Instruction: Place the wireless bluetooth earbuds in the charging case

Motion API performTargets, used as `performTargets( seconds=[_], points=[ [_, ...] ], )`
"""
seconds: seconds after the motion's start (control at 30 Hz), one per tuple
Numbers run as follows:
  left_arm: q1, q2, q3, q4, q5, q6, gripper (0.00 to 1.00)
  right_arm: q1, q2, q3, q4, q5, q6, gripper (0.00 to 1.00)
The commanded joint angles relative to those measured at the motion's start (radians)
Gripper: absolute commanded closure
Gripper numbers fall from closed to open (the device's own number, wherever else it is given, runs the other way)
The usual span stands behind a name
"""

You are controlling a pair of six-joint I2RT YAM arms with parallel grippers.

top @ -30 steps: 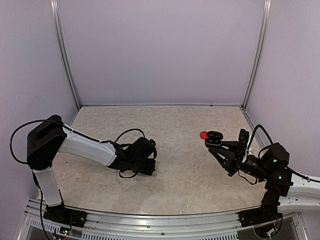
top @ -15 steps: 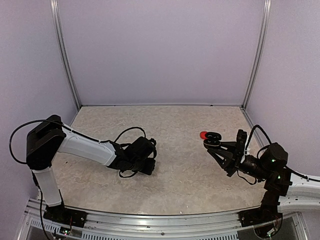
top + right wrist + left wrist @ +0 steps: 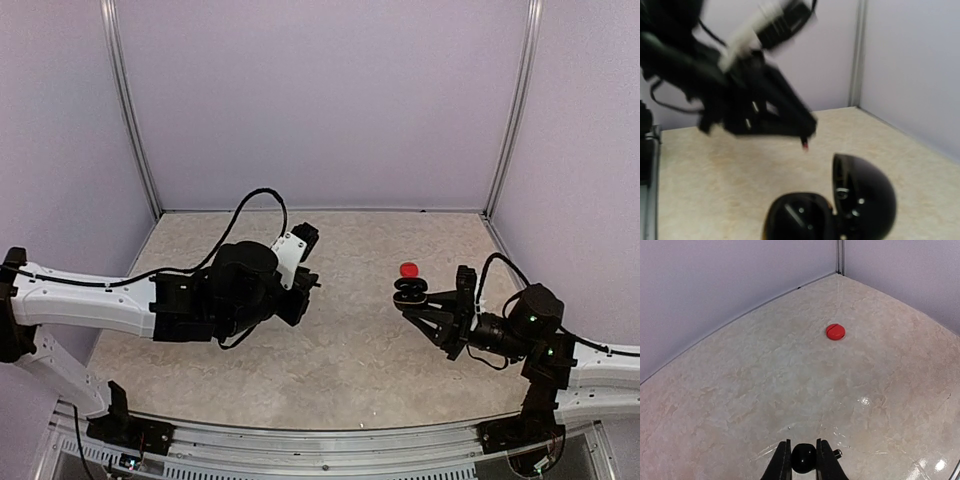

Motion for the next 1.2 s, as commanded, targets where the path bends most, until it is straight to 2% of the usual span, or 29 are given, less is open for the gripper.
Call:
performTargets(
  seconds=[0.0,0.23,0.53,1.17],
  points=[
    [-0.096,-0.077,0.012,0.110,-0.135,0.255,0.84,-0.007,0.030,0.052,0.020,-0.082,0.048,1.00],
    [-0.239,-0.107,0.020,0.222,-0.236,0.471,0.84,-0.007,0.103,0.100,0.000,-0.169,0.075,1.00],
    [-0.366,0.022,0.100,0.274,-0.322,0.710,0.85,-0.008,0.155,0.134,-0.006,-0.233,0.089,1.00],
    [-0.394,0.082,0.127,0.309,-0.297,0.798,0.85,0.001,0.209,0.151,0.013,-0.301,0.120,1.00]
  ],
)
